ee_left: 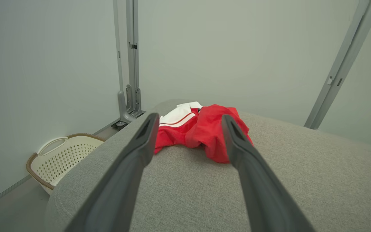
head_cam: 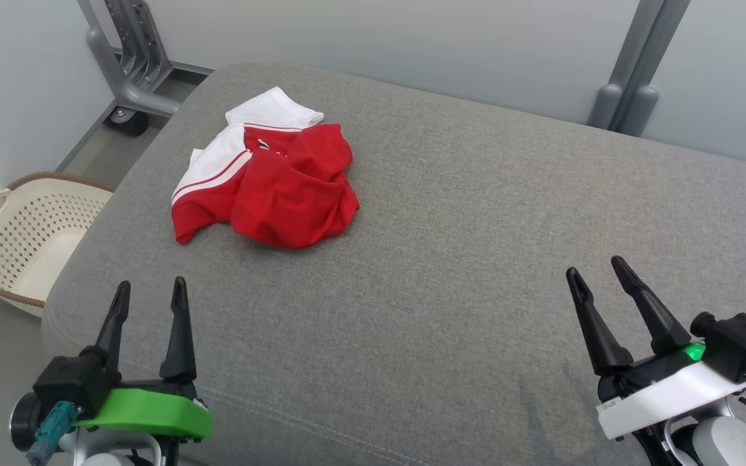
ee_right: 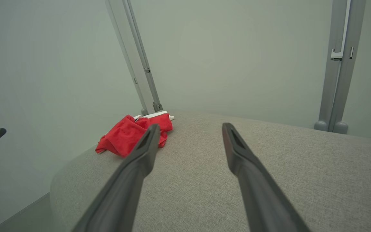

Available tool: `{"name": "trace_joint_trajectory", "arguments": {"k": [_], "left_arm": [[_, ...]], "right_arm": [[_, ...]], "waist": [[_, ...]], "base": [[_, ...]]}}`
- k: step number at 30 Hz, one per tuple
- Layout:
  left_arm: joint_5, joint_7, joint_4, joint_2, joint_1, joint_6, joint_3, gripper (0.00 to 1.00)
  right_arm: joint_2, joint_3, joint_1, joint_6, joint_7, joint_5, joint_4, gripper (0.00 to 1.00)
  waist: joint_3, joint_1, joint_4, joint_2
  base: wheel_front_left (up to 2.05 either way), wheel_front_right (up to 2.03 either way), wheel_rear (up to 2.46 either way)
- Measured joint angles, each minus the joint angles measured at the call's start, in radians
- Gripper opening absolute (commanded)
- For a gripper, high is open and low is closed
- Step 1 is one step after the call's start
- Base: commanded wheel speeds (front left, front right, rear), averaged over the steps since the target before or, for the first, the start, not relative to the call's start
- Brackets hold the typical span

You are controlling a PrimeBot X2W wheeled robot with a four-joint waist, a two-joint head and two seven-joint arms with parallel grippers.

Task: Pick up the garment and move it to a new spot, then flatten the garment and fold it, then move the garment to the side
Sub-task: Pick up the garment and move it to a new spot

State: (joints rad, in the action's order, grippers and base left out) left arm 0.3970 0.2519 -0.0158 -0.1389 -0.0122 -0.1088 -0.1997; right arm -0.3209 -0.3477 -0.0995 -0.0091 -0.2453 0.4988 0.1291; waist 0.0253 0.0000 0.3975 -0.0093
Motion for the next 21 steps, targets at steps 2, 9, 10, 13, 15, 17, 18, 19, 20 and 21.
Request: {"name": "trace_joint_trajectory", "arguments": {"k": [2, 9, 10, 13, 15, 17, 18, 19, 20, 21], "left_arm": [[0.005, 0.0, 0.005, -0.004, 0.0, 0.0, 0.006, 1.0], [0.027, -0.047, 0.025, -0.011, 0.035, 0.0, 0.01, 1.0], [0.033, -0.055, 0.025, -0.011, 0.052, 0.0, 0.014, 1.0], [0.064, -0.083, 0.027, -0.011, 0.113, 0.003, 0.04, 1.0], [0.085, -0.105, 0.026, -0.012, 0.156, 0.003, 0.05, 1.0], [0.106, -0.125, 0.022, -0.01, 0.199, 0.003, 0.069, 1.0], [0.119, -0.139, 0.015, -0.01, 0.22, 0.003, 0.076, 1.0], [0.135, -0.15, 0.005, -0.009, 0.241, 0.003, 0.08, 1.0], [0.146, -0.163, -0.008, -0.01, 0.263, 0.003, 0.083, 1.0], [0.15, -0.175, -0.019, -0.01, 0.282, 0.003, 0.089, 1.0]], "right_arm": [[0.0, -0.009, 0.015, 0.0, 0.008, -0.005, 0.002, 1.0], [-0.049, -0.034, 0.085, 0.029, 0.05, -0.046, 0.032, 1.0], [-0.056, -0.032, 0.096, 0.031, 0.056, -0.051, 0.04, 1.0], [-0.064, -0.022, 0.128, 0.034, 0.068, -0.062, 0.062, 1.0], [-0.068, -0.015, 0.145, 0.034, 0.072, -0.062, 0.073, 1.0], [-0.074, -0.008, 0.159, 0.034, 0.08, -0.062, 0.083, 1.0], [-0.078, -0.006, 0.165, 0.034, 0.08, -0.062, 0.088, 1.0], [-0.081, -0.003, 0.172, 0.034, 0.083, -0.062, 0.092, 1.0], [-0.085, 0.002, 0.18, 0.034, 0.088, -0.063, 0.097, 1.0], [-0.088, 0.005, 0.188, 0.034, 0.089, -0.063, 0.102, 1.0]], "waist": [[0.007, 0.0, -0.002, 0.0], [0.051, 0.0, -0.02, 0.0], [0.059, 0.0, -0.024, 0.0], [0.088, 0.0, -0.036, 0.0], [0.109, 0.0, -0.045, 0.0], [0.131, 0.0, -0.056, 0.0], [0.143, 0.0, -0.062, 0.0], [0.154, 0.0, -0.067, 0.0], [0.166, 0.0, -0.074, 0.0], [0.178, 0.0, -0.08, 0.0]], "base": [[0.0, 0.0, 0.0], [0.0, 0.0, 0.0], [0.0, 0.0, 0.0], [0.0, 0.0, 0.0], [0.0, 0.0, 0.0], [0.0, 0.0, 0.0], [0.0, 0.0, 0.0], [0.0, 0.0, 0.0], [0.0, 0.0, 0.0], [0.0, 0.0, 0.0]]}}
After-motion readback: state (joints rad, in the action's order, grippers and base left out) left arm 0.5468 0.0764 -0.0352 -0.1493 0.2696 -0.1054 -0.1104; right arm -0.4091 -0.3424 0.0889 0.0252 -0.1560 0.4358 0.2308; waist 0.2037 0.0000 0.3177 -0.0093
